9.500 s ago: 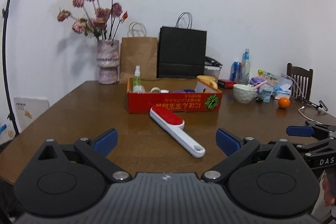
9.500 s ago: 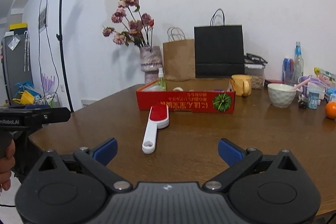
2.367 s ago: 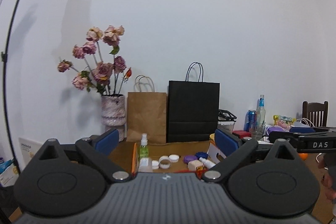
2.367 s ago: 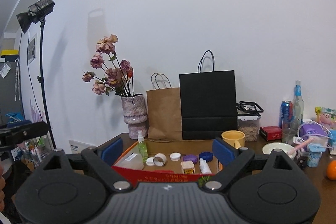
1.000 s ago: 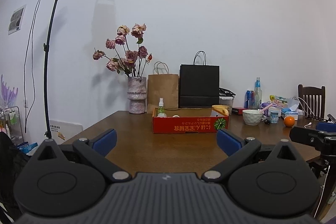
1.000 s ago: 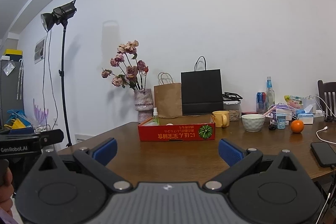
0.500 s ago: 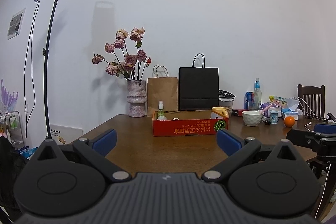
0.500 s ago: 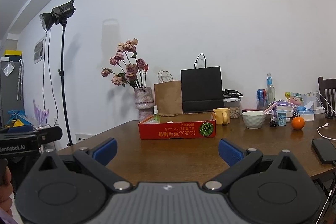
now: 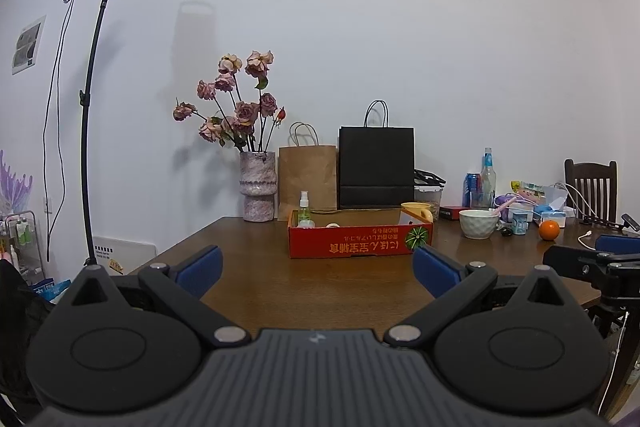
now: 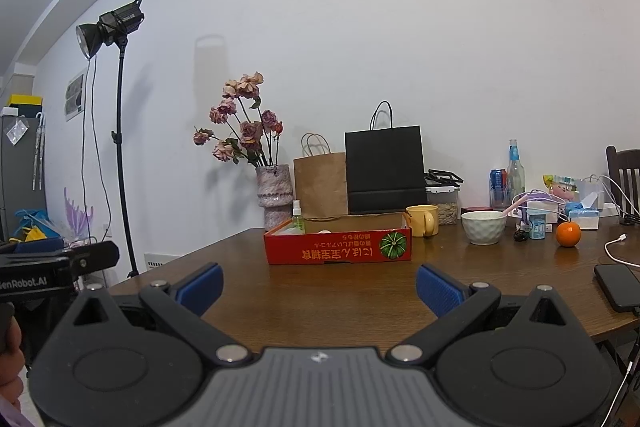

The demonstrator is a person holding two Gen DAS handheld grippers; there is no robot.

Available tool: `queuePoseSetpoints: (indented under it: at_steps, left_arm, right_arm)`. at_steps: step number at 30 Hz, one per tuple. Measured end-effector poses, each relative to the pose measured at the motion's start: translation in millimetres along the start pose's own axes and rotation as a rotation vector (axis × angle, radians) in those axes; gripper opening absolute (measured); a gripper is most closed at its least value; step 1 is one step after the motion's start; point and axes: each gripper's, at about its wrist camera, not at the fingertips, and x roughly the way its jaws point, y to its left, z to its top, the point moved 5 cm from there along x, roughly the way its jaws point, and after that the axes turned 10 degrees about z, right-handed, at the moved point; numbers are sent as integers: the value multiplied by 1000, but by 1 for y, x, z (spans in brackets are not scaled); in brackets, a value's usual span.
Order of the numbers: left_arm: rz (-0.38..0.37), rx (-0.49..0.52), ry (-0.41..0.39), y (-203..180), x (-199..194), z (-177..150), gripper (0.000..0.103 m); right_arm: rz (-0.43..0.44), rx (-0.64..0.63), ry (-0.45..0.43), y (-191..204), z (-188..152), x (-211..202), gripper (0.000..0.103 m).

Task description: Organize rigid objects

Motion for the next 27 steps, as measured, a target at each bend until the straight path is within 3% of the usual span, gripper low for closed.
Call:
queuePoseSetpoints:
  at_steps: [27]
  left_arm:
    - [-1,7,-6,0,0,7,103]
  right_arm:
    - [5,1,1,-1,0,1,103]
